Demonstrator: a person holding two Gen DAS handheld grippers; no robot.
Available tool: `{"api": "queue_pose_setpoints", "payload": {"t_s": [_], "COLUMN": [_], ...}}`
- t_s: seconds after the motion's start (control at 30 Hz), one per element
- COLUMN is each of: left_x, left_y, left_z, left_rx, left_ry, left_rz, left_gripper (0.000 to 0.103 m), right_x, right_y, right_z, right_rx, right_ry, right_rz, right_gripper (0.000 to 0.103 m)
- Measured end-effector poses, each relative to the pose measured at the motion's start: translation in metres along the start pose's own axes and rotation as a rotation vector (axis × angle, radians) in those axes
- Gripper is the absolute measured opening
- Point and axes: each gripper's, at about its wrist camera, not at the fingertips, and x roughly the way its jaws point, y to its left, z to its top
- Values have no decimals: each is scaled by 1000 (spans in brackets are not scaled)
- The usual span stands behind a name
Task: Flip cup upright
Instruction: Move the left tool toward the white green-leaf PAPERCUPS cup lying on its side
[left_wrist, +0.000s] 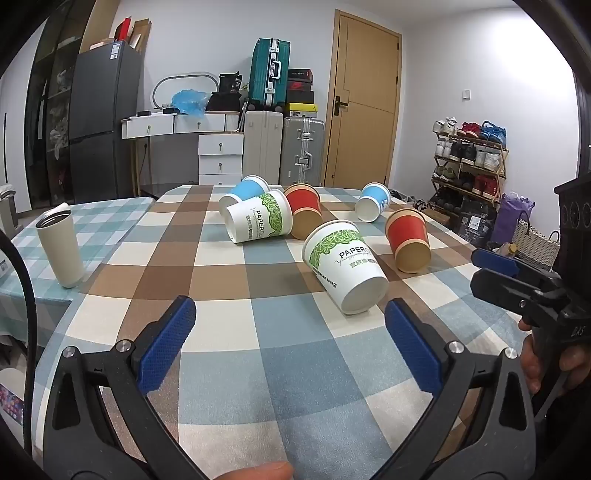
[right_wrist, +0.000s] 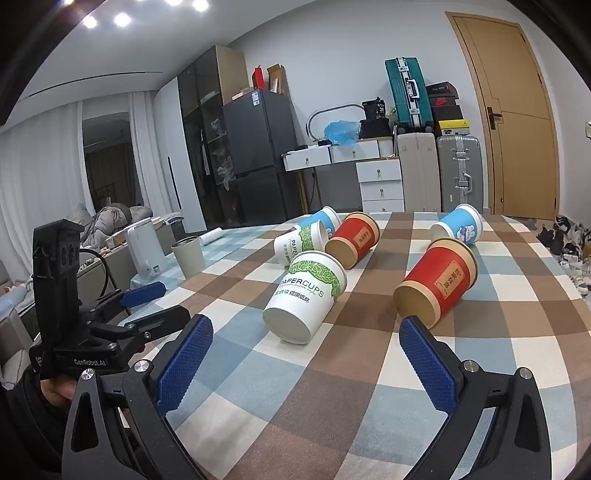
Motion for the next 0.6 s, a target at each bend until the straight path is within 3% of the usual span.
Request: {"api": "queue_pose_setpoints", "payload": {"t_s": [0.6], "left_x": [0], "left_y": [0], "left_z": [0], "left_rx": [-3], "left_ry": [11], "left_rz": [-2], "left_gripper": [102], "right_x": [0], "right_y": [1], "right_z": [1], "right_rx": [-1], "right_ry": [-8], "right_rz": [3], "right_gripper": [103]}}
